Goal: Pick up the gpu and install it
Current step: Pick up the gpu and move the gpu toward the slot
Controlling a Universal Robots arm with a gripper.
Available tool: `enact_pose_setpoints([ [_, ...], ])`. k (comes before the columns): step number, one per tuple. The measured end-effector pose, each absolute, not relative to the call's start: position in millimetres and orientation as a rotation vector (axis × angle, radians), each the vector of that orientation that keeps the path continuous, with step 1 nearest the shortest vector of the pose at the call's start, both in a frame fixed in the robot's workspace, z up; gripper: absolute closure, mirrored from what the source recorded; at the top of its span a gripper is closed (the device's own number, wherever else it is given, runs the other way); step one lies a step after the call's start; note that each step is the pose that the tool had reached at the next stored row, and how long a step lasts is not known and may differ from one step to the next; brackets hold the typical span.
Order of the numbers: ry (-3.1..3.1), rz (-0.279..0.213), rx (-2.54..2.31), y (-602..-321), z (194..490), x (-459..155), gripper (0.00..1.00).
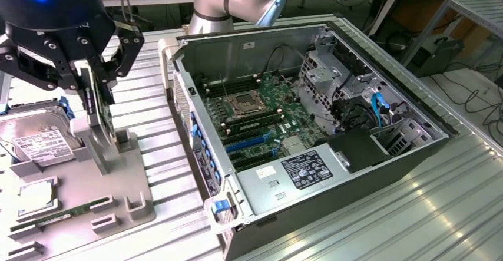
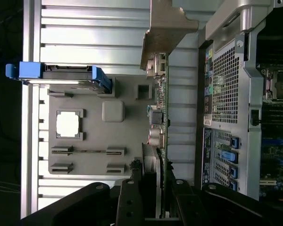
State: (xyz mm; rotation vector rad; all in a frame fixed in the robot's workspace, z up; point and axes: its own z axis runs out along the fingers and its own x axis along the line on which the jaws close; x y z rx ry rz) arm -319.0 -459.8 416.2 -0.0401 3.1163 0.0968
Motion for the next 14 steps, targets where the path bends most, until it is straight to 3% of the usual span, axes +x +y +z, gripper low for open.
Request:
enact_pose_setpoints([
  [14,3.116,0.126,-0.040,-460,441,-319,0.72],
])
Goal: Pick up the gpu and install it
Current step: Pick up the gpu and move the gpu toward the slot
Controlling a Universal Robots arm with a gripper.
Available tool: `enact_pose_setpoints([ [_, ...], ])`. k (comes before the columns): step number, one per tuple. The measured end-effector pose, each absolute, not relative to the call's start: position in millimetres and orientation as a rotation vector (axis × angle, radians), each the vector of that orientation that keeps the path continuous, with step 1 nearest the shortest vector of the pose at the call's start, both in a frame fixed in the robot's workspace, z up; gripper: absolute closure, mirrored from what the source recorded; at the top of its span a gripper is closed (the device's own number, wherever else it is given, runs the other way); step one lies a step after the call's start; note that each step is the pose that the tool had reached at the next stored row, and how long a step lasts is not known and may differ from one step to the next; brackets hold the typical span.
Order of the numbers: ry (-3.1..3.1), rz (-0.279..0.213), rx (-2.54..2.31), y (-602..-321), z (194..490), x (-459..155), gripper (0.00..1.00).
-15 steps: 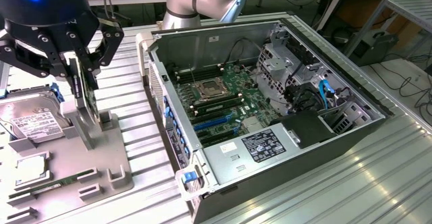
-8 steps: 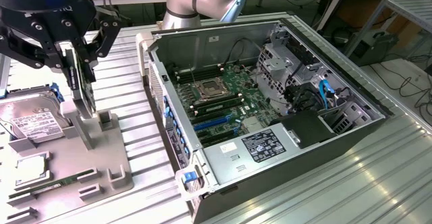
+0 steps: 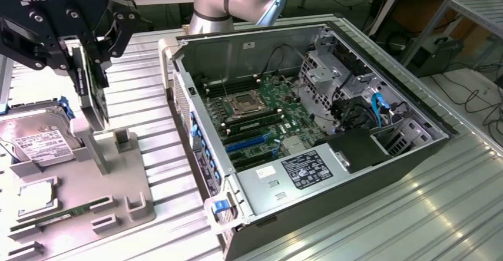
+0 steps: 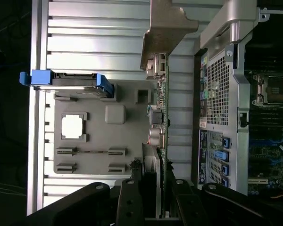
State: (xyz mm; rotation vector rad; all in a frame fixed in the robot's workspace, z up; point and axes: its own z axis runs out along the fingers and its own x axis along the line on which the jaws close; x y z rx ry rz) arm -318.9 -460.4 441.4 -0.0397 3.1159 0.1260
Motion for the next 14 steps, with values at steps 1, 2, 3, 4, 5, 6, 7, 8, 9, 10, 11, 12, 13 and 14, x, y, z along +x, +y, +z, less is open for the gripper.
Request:
enact_pose_setpoints([
  [1,3.116,0.128,-0.040,-460,443,-319,0.72],
  [2,3.116,0.133,-0.040,-461,446,-319,0.72],
  [3,3.116,0.135,-0.040,-461,448,-319,0.72],
  [4,3.115,0.137,-0.039,-461,449,-319,0.72],
  [5,3.115,0.140,-0.040,-461,451,-319,0.72],
  [6,3.115,0.142,-0.039,-461,452,-319,0.72],
  [7,3.115,0.145,-0.039,-461,454,-319,0.72],
  [8,3.115,0.147,-0.040,-461,455,-319,0.72],
  [9,3.115,0.149,-0.039,-461,457,-319,0.72],
  [10,3.115,0.151,-0.039,-461,459,-319,0.72],
  [11,3.115,0.153,-0.039,-461,460,-319,0.72],
  [12,3.115,0.154,-0.039,-461,462,-319,0.72],
  [13,3.115,0.155,-0.039,-461,464,-319,0.72],
  [14,3.115,0.156,-0.039,-461,466,-319,0.72],
])
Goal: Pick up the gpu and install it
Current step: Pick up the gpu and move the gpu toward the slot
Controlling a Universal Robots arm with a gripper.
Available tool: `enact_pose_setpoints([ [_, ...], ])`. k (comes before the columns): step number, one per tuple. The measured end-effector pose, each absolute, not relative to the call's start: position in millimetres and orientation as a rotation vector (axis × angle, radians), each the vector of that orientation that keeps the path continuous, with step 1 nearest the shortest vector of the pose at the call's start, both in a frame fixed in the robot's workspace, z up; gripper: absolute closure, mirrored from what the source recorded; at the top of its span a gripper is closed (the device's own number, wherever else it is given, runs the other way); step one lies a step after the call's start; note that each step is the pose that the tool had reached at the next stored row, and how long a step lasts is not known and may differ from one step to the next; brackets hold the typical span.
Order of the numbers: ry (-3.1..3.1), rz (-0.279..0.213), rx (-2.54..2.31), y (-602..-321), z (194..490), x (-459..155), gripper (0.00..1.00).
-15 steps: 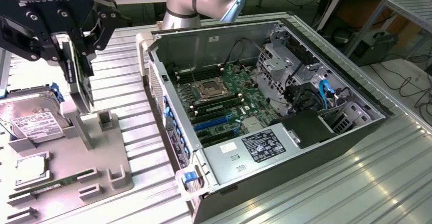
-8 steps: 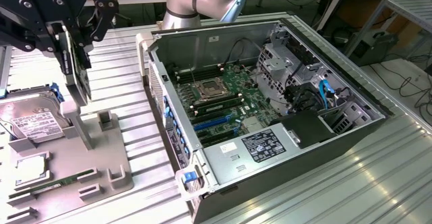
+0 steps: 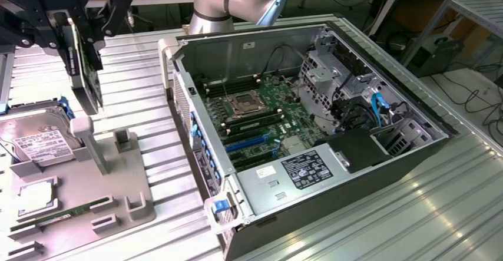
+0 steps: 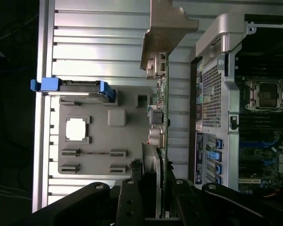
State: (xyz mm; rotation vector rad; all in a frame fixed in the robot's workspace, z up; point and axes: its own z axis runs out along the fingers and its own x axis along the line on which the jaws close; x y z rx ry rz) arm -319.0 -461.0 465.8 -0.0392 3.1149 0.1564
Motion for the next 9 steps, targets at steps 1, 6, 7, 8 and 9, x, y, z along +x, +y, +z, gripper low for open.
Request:
enact_pose_setpoints([
  [1,3.115,0.158,-0.039,-461,468,-319,0.72],
  [6,3.115,0.162,-0.039,-461,476,-319,0.72],
  [7,3.115,0.163,-0.039,-461,478,-319,0.72],
  [8,3.115,0.163,-0.039,-461,479,-319,0.72],
  [9,3.115,0.164,-0.039,-461,479,-319,0.72],
])
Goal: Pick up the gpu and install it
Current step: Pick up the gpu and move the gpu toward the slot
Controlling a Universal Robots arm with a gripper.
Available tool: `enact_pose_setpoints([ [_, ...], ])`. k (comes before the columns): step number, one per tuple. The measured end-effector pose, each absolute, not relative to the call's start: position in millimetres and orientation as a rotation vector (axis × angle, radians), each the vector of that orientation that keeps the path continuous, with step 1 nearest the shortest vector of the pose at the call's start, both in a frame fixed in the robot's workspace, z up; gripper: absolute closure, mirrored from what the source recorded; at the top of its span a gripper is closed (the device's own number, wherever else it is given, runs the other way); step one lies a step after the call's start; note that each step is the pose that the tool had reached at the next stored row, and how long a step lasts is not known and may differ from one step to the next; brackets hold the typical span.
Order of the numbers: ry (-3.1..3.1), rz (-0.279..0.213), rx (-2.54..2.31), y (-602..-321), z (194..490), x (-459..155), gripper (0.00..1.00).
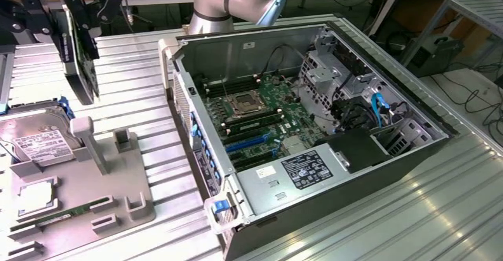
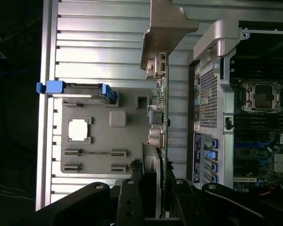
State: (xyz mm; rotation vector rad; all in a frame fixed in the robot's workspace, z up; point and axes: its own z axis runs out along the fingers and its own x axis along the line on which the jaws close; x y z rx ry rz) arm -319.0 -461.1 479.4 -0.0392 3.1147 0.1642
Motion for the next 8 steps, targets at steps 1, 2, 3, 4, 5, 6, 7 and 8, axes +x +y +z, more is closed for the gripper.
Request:
enact_pose_setpoints([
  [1,3.115,0.165,-0.039,-461.1,479.4,-318.9,0.72],
  [2,3.115,0.165,-0.039,-461.1,479.4,-318.9,0.72],
  [3,3.114,0.165,-0.039,-461.1,479.3,-318.9,0.72],
  [4,3.114,0.166,-0.039,-461.1,479.4,-318.9,0.72],
  [5,3.114,0.166,-0.039,-461.1,479.4,-318.9,0.72],
  [6,3.115,0.166,-0.039,-461.1,479.4,-318.9,0.72],
  [7,3.115,0.166,-0.039,-461.1,479.4,-318.9,0.72],
  [8,3.114,0.166,-0.039,-461.2,479.4,-318.4,0.72],
])
